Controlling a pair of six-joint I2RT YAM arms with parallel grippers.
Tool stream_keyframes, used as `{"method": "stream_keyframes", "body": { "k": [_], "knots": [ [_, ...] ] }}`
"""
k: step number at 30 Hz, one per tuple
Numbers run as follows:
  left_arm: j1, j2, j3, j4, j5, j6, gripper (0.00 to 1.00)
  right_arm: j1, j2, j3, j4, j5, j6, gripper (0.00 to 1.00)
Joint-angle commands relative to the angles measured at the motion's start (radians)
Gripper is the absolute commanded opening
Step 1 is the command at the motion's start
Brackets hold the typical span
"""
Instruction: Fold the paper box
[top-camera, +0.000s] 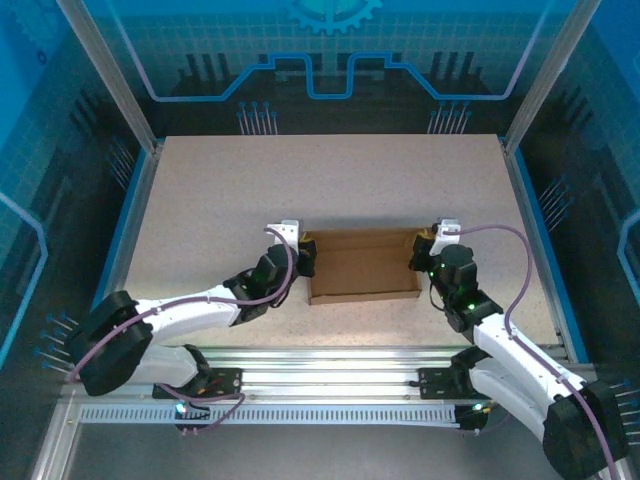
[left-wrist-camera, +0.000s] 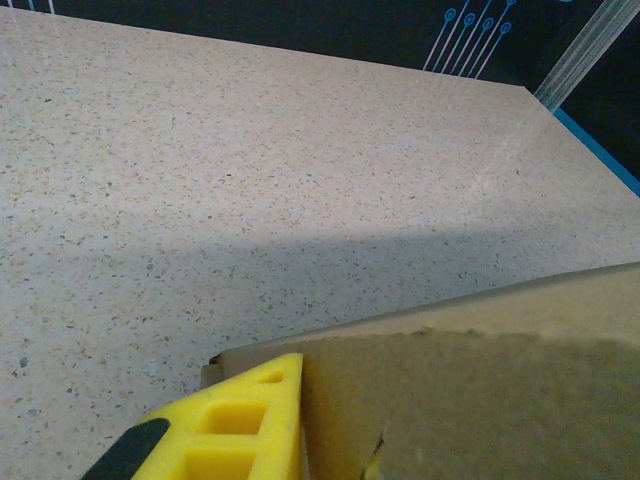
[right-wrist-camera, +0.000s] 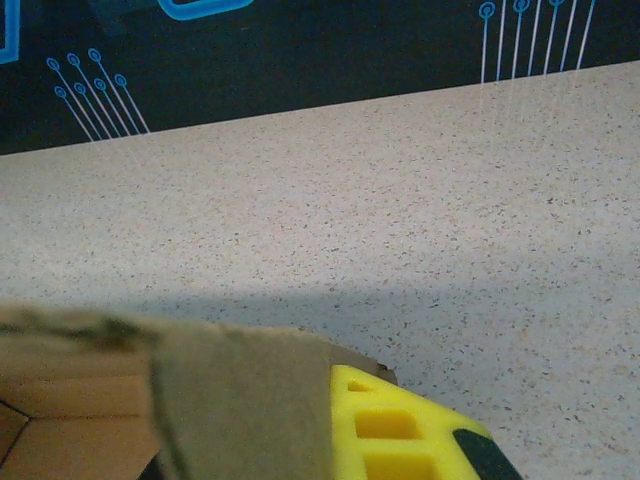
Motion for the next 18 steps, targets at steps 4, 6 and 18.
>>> {"method": "stream_keyframes", "body": {
  "k": [4,6,18],
  "knots": [
    [-0.041,0.020,-0.032,0.023,0.061,-0.078,0.17,0.044,-0.021,-0.020,-0.080,-0.101,0.101,0.05],
    [-0.042,0.013,-0.035,0.033,0.064,-0.090,0.17,0.046,-0.029,-0.012,-0.091,-0.118,0.105,0.05],
    [-0.055,-0.012,-0.070,0.065,0.048,-0.179,0.18,0.050,-0.052,-0.032,-0.148,-0.073,0.097,0.06]
  ]
}}
